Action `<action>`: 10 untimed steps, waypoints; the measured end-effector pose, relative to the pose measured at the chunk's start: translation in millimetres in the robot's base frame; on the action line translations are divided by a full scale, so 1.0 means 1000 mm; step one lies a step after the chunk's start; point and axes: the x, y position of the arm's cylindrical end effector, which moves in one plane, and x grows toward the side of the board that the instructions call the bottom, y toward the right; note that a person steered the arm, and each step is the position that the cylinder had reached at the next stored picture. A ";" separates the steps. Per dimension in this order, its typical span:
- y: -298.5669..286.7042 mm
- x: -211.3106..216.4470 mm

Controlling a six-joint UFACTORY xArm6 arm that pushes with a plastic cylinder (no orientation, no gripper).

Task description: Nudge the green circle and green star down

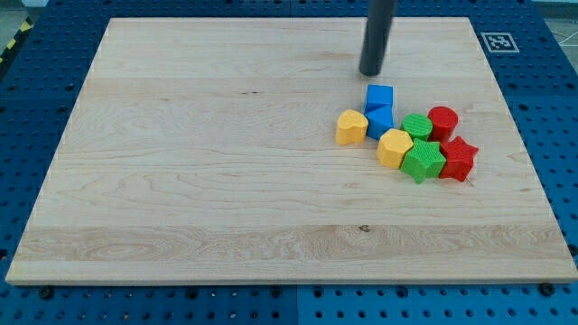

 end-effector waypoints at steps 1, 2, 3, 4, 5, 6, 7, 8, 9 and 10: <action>0.021 0.001; 0.034 0.021; 0.035 0.054; 0.035 0.072; 0.035 0.083; 0.035 0.094; 0.035 0.095; 0.035 0.092; 0.028 0.086; 0.025 0.088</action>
